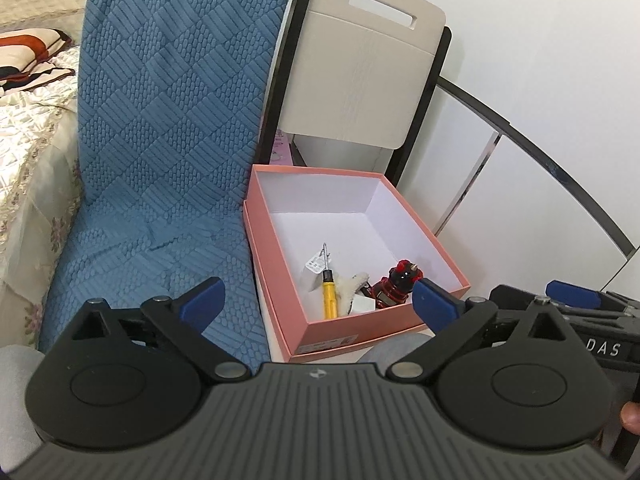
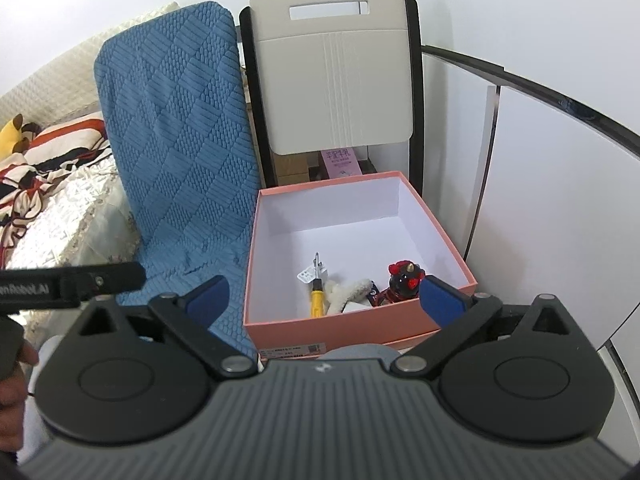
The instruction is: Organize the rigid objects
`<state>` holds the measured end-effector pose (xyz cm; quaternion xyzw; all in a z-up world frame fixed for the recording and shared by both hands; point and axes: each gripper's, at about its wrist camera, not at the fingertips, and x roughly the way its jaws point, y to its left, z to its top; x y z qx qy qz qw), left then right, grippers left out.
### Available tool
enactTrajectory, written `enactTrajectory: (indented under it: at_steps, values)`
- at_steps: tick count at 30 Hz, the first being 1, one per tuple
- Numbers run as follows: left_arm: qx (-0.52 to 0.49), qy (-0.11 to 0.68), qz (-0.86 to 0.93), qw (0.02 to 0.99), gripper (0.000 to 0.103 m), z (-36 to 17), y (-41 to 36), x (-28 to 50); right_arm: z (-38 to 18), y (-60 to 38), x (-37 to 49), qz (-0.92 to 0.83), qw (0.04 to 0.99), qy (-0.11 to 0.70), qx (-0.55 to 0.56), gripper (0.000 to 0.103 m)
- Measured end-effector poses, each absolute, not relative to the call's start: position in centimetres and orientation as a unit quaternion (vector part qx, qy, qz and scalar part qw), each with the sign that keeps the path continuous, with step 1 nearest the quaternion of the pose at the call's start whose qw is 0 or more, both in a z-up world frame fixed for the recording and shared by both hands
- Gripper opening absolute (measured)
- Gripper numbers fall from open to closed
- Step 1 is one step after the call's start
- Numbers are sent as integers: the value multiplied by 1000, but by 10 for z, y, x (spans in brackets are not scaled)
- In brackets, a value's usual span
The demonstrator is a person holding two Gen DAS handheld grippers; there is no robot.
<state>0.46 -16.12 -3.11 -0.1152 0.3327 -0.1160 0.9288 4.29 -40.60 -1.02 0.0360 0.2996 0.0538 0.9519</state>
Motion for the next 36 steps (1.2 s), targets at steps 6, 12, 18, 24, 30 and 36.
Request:
enactTrajectory:
  at_steps: [6,12,18,24,30,36]
  values:
    - [-116,330,-112,930,102,-34,-163,1,-17,-413,36,43,952,300,41,103]
    - [-104,335,-114,929,102,-41,-170,-1,-18,-416,31,37,955,291,41,103]
    - [-108,335,-107,930,102,-39,-171,-2,-15,-416,29,39,957,286,34,103]
    - [-103,335,-106,931,102,-37,-172,-2,-15,-417,30,38,957,285,34,103]
    - [-104,330,-106,932,102,-35,-171,-4,-15,-413,30,41,957,286,30,103]
    - [-113,332,-101,931,102,-37,-166,-5,-16,-410,30,46,956,290,32,103]
